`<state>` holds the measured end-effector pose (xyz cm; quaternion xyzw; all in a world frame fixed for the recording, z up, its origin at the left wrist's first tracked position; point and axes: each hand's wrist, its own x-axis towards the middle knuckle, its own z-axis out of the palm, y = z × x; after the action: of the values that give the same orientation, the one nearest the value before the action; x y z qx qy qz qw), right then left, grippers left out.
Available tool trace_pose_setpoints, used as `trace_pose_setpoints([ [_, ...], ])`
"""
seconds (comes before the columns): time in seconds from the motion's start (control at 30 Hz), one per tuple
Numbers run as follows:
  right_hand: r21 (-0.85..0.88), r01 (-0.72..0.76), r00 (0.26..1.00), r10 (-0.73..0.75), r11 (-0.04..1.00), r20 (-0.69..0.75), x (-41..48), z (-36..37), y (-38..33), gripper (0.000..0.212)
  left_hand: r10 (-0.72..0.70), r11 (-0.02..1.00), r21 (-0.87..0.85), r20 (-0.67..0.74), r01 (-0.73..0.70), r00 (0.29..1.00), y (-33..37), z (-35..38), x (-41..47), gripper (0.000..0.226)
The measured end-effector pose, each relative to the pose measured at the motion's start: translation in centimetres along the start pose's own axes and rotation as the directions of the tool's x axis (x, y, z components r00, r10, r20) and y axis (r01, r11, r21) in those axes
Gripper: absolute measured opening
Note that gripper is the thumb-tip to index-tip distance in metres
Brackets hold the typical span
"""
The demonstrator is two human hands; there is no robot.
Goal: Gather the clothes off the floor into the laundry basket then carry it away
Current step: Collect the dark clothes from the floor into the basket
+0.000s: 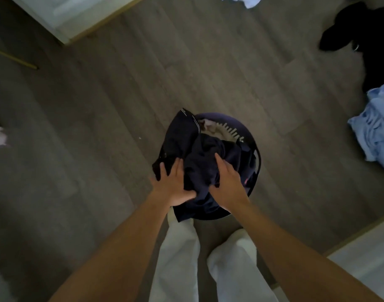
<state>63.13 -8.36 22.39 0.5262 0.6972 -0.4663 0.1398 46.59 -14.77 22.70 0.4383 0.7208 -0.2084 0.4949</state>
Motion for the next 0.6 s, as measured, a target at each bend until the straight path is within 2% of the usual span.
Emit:
trace_pose_setpoints([
  [0.03, -0.076, 0.016, 1.0, -0.015, 0.997, 0.018, 0.6, 0.4, 0.4, 0.095, 0.029, 0.995, 0.098, 0.015, -0.03, 0.999, 0.3, 0.5, 0.4, 0.109],
  [0.1, -0.192, -0.041, 0.996, 0.054, 0.98, 0.064, 2.1, 1.5, 1.5, 0.105, 0.069, 0.976, 0.205, 0.0, -0.068, 0.998, 0.9, 1.7, 2.0, 0.111],
  [0.17, -0.27, -0.149, 0.979, 0.18, 0.951, 0.096, 3.9, 2.4, 2.7, 0.109, 0.08, 0.975, 0.208, 0.0, -0.078, 0.997, 1.2, 2.9, 3.9, 0.109],
  [0.23, -0.317, -0.197, 0.962, 0.245, 0.928, 0.118, 5.8, 3.6, 4.2, 0.108, 0.041, 0.983, 0.176, 0.042, -0.048, 0.998, 0.8, 4.4, 6.2, 0.107],
  [0.3, -0.309, -0.185, 0.959, 0.24, 0.933, 0.152, 7.4, 5.1, 5.4, 0.105, -0.032, 0.989, 0.147, 0.088, 0.019, 0.996, 0.3, 5.4, 8.0, 0.104],
  [0.4, -0.296, -0.101, 0.967, 0.164, 0.95, 0.194, 10.7, 8.0, 8.0, 0.103, -0.121, 0.958, 0.263, 0.009, 0.114, 0.993, 0.3, 6.9, 10.7, 0.097],
  [0.5, -0.317, -0.072, 0.965, 0.147, 0.946, 0.218, 13.3, 10.4, 10.2, 0.097, -0.079, 0.914, 0.389, -0.105, 0.114, 0.991, 1.1, 8.6, 12.4, 0.085],
  [0.6, -0.282, -0.084, 0.959, 0.154, 0.956, 0.236, 14.6, 11.2, 11.3, 0.09, -0.078, 0.915, 0.385, -0.12, 0.118, 0.99, 1.1, 10.0, 14.0, 0.082],
])
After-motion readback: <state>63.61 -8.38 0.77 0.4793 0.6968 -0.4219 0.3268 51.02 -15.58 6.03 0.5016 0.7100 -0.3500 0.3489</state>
